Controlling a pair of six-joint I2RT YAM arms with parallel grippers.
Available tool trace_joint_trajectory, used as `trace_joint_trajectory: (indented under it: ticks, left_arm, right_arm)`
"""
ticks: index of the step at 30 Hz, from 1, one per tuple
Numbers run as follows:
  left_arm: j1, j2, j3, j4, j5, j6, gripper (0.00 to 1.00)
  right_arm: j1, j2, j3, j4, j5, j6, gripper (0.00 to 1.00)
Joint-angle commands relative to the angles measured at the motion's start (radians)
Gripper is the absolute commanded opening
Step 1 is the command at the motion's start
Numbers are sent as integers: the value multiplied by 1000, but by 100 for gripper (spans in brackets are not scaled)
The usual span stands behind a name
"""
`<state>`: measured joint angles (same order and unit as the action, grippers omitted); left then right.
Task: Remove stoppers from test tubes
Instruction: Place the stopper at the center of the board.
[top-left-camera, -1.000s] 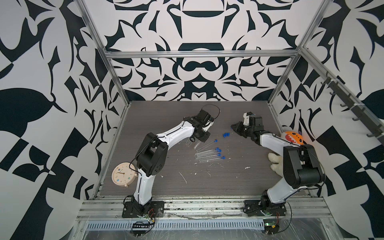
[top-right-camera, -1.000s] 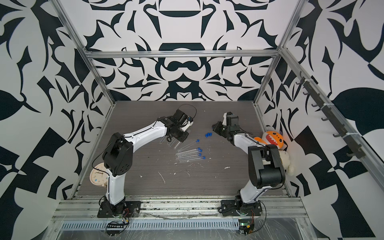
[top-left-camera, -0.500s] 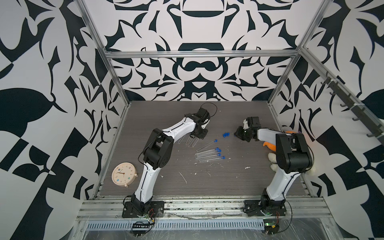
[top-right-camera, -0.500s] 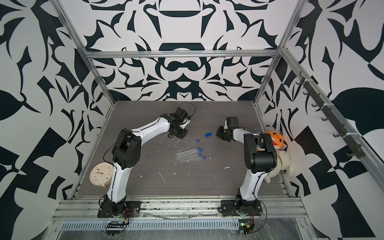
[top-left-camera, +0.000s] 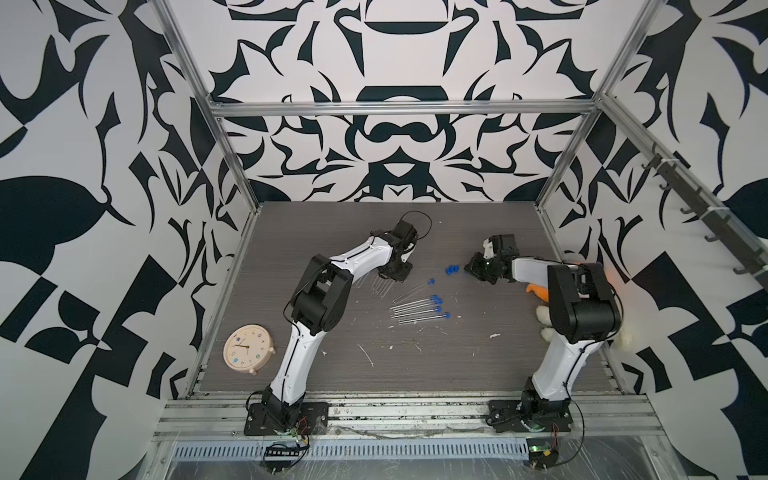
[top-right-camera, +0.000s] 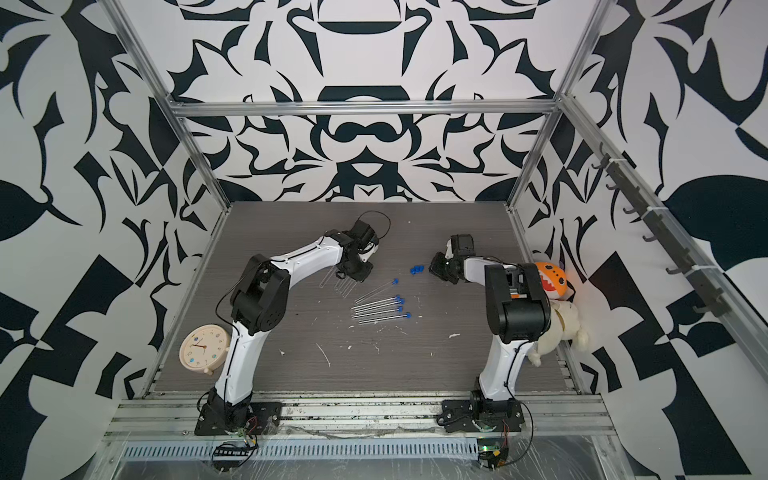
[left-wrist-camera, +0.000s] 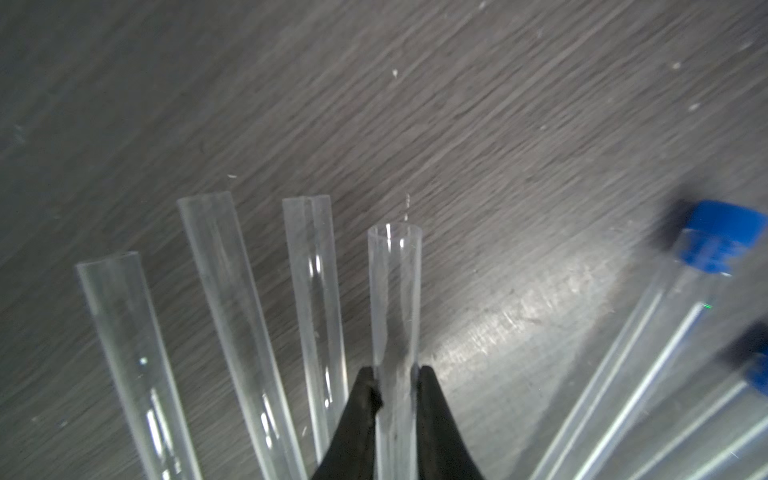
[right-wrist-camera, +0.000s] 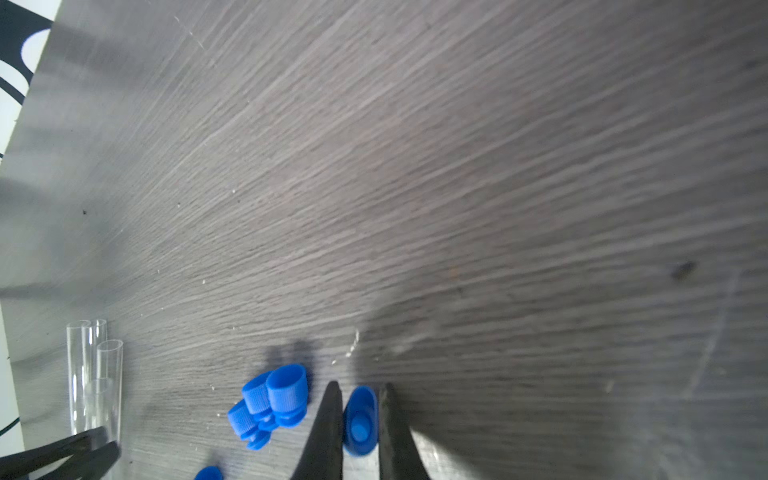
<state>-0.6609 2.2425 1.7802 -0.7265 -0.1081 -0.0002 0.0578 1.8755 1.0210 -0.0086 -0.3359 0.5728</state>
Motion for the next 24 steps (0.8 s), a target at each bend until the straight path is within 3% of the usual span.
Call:
trace_joint_trajectory:
  ticks: [1, 6, 17, 24]
  left_arm:
    - [3, 21, 27, -25, -6, 4, 0]
    - [3, 22, 23, -21, -8, -2, 4]
    - [0, -61, 24, -15, -2, -3, 44]
    - [-28, -142, 16, -44, 8, 13, 51]
  right_arm:
    - [8, 3, -9, 15, -7, 10, 14]
    - [7, -11, -27, 32, -11, 18, 17]
    - [8, -110, -28, -9, 9, -1, 35]
    - [22, -233, -42, -97, 71, -74, 39]
